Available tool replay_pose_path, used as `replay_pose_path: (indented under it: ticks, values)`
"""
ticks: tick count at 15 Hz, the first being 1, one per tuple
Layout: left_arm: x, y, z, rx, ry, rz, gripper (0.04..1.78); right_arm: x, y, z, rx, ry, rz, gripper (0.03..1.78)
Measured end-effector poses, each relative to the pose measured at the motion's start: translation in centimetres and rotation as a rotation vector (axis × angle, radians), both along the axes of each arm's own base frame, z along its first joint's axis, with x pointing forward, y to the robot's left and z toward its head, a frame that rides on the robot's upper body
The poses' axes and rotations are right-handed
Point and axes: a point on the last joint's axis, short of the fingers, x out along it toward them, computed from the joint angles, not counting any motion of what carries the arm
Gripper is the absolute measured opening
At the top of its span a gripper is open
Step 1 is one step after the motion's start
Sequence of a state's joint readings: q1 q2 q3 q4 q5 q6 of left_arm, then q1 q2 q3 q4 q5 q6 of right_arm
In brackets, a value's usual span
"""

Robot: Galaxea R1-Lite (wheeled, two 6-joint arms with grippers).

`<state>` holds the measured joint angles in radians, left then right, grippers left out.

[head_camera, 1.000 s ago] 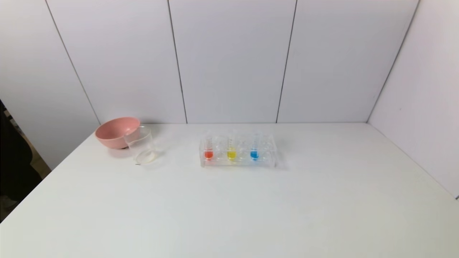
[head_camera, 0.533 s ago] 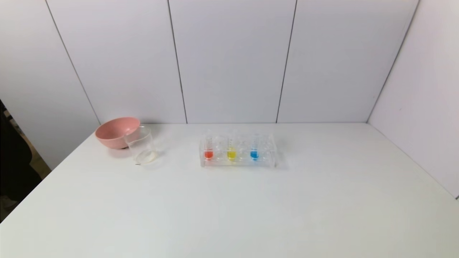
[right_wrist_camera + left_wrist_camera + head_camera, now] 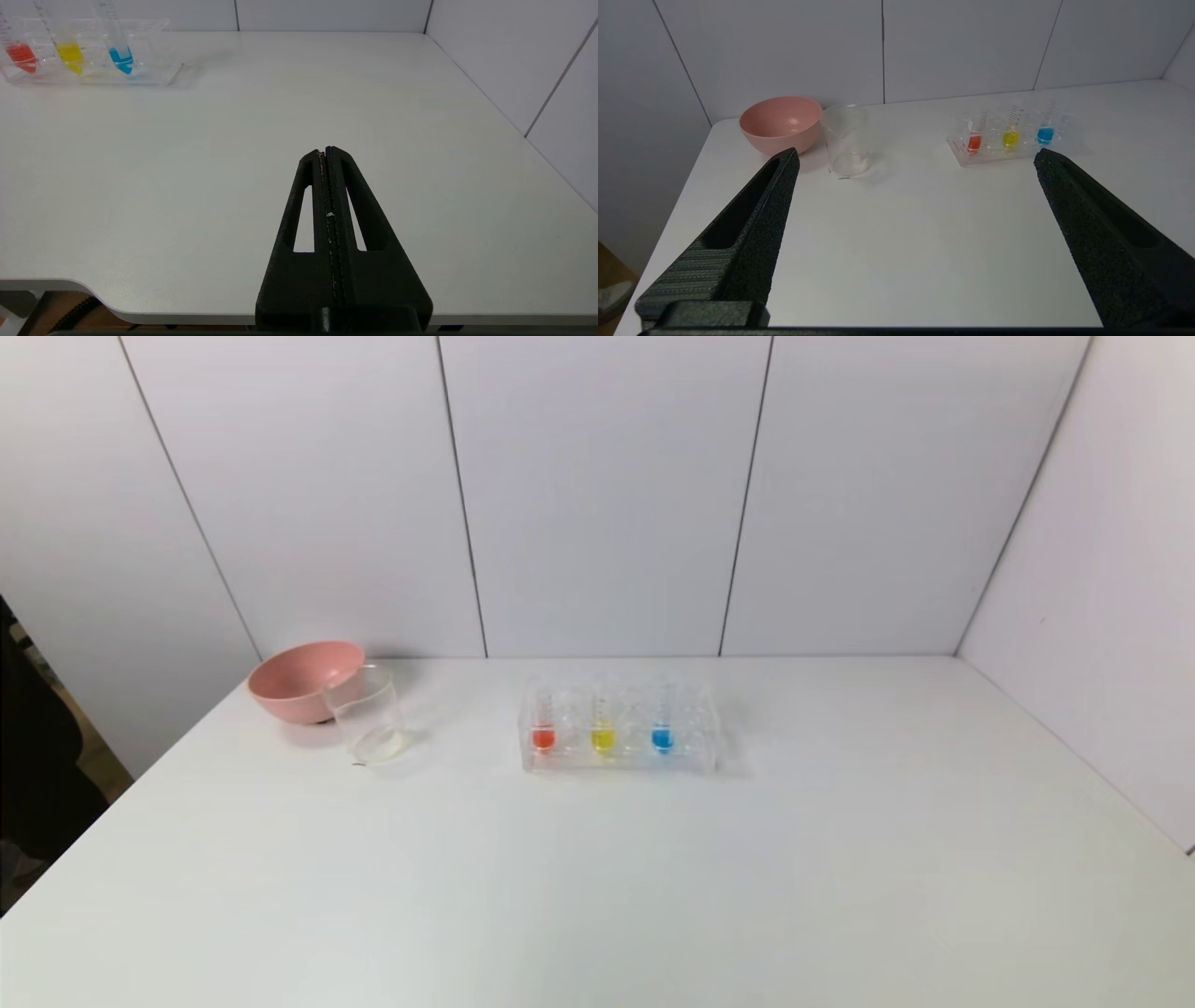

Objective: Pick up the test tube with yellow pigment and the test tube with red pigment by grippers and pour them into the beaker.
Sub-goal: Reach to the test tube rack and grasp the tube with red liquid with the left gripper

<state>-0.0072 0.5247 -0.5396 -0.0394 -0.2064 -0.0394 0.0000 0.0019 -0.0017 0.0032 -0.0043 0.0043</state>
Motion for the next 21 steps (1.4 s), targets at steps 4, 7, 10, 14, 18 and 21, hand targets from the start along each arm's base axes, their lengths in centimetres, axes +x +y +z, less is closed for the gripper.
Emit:
replay_pose_path:
  ticks: [4, 7, 10, 14, 18, 21]
  values:
    - [6.4, -0.3, 2.5, 0.003, 0.046, -0.097, 1.76, 0.0, 0.0, 0.0, 0.0, 0.0, 0.0, 0.11]
    - [10.9, -0.6, 3.4, 0.008, 0.054, -0.235, 1.76, 0.0, 0.0, 0.0, 0.0, 0.0, 0.0, 0.11]
    - [15.0, -0.9, 3.3, 0.015, 0.051, -0.377, 1.76, 0.0, 0.0, 0.0, 0.0, 0.0, 0.0, 0.11]
    - [19.8, -1.5, 2.2, 0.024, 0.053, -0.558, 1.76, 0.0, 0.0, 0.0, 0.0, 0.0, 0.0, 0.11]
    - [24.2, -2.7, 0.5, 0.05, 0.016, -0.656, 1.76, 0.0, 0.0, 0.0, 0.0, 0.0, 0.0, 0.11]
    - [26.8, -4.0, -1.2, 0.066, 0.006, -0.767, 1.76, 0.0, 0.0, 0.0, 0.0, 0.0, 0.0, 0.11]
